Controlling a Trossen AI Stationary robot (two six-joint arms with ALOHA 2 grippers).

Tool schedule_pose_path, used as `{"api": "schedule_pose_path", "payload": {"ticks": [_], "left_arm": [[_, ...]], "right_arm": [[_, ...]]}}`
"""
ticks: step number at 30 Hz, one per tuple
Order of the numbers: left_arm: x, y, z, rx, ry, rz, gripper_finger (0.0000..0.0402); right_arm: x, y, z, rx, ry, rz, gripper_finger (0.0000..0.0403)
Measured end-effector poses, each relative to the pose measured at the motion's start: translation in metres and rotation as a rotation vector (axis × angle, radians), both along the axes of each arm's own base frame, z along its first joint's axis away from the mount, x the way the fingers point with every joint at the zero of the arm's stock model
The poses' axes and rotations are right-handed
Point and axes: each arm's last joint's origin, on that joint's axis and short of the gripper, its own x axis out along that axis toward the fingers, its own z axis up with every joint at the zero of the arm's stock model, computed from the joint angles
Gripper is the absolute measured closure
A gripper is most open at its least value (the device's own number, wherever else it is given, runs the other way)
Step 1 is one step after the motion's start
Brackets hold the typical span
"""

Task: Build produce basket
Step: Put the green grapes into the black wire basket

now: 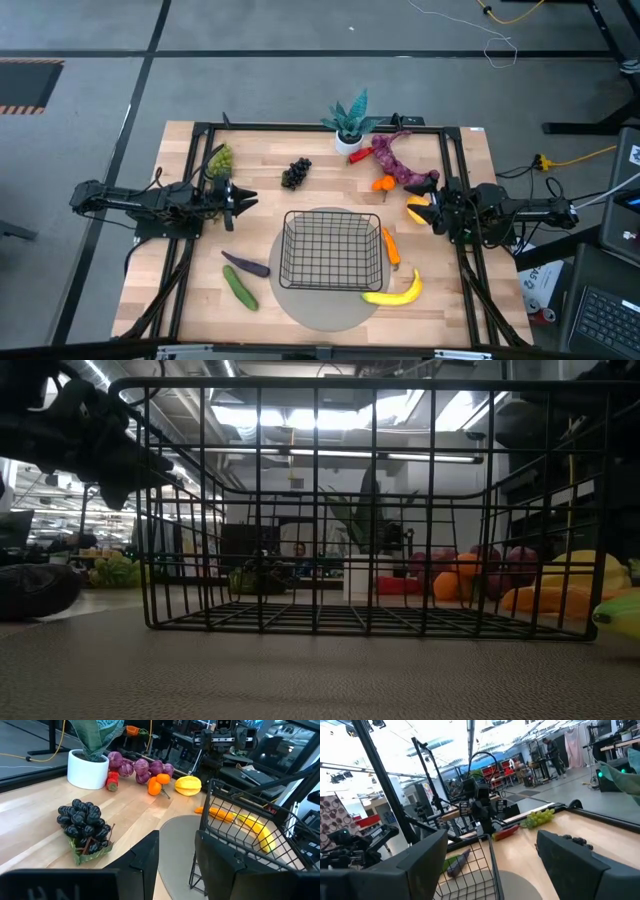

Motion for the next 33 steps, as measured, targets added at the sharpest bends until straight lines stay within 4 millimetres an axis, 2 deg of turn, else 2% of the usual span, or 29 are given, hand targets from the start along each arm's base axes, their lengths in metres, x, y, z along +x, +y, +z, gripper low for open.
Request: {"api": "schedule_pose_path", "payload": {"ticks": [8, 18, 22, 26, 28, 30, 33], "left_arm": [[0.000, 0.000, 0.000, -0.007, -0.002, -0.009, 0.0280], [0.000, -0.003, 0.014, -0.045, -0.160, -0.093, 0.0280], [-0.003, -0.003, 0.031, -0.025, -0.329, -0.117, 0.0280], [-0.016, 0.000, 0.058, 0.140, -0.560, 0.017, 0.0280], [-0.022, 0.003, 0.071, 0.162, -0.619, 0.125, 0.0280], [-0.023, 0.007, 0.078, 0.154, -0.546, 0.271, 0.0280], [-0.021, 0.012, 0.083, 0.146, -0.306, 0.460, 0.0280]], "right_arm": [[0.001, 0.000, -0.005, 0.013, 0.054, 0.003, 0.0093], [0.001, 0.000, -0.011, 0.028, 0.115, 0.006, 0.0093], [0.002, 0.000, -0.012, 0.050, 0.119, 0.009, 0.0093], [0.002, 0.000, -0.012, 0.049, 0.119, 0.007, 0.0093], [0.002, 0.000, -0.012, 0.042, 0.119, 0.005, 0.0093], [0.002, 0.000, -0.012, 0.027, 0.120, 0.003, 0.0093], [0.002, 0.000, -0.012, 0.023, 0.120, 0.003, 0.0093]]}}
